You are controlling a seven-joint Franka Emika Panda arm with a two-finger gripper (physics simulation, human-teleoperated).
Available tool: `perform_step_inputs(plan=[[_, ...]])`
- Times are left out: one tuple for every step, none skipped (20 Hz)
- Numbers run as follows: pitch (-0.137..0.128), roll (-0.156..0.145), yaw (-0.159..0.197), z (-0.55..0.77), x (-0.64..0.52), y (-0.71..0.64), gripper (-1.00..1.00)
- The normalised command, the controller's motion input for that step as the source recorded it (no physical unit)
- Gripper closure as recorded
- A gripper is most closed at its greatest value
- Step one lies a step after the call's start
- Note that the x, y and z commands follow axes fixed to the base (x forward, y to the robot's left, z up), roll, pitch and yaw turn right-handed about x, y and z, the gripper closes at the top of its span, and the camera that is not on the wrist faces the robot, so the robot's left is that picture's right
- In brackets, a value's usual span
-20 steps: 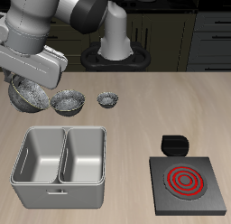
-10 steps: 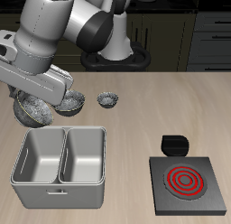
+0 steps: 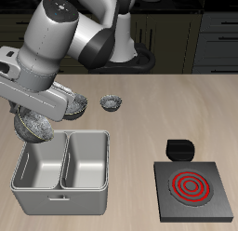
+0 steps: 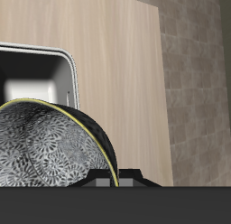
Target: Place the smallest bowl in the left side of the drainer and the medium bowl in the right side
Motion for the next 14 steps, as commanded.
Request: perform_step_inputs(plan=[[0.025,0.039,0.031,-0.11,-0.01,-0.01,1.0],[-0.005,-0.045,0.033,-0.1,-0.06,-0.04,1.0],[0.03,-0.11,-0.026,-0.13,-0.06,-0.1,1.0],[-0.058,-0.14,0.085,0.06,-0.06,0.08,-1.0],[0.0,0.317,0.034,-0.43,0.07,0.32,-1.0],[-0.026,-0.142,0.161,0.05,-0.02,0.06,-1.0],[0.057,0.14,-0.046,-0.26,-0.15,0.26,-1.0],[0.026,0.015,-0.031,-0.12,-0.12,0.16,-1.0],[-0.034,0.178,0.105,-0.04,0.01,0.36,-1.0],[0.013,-0.001,0.065,-0.14,-0.03,0.1,-1.0],[0.003,0.011,-0.038,-0.07,0.0,0.13,-1.0],[-0.055,0.083,0.113,0.01,-0.11,0.31,-1.0],[-0.04,0.068,0.073,-0.02,-0.13,0.29,-1.0],[-0.011,-0.014,0.001,0.01,-0.04,0.04,-1.0]])
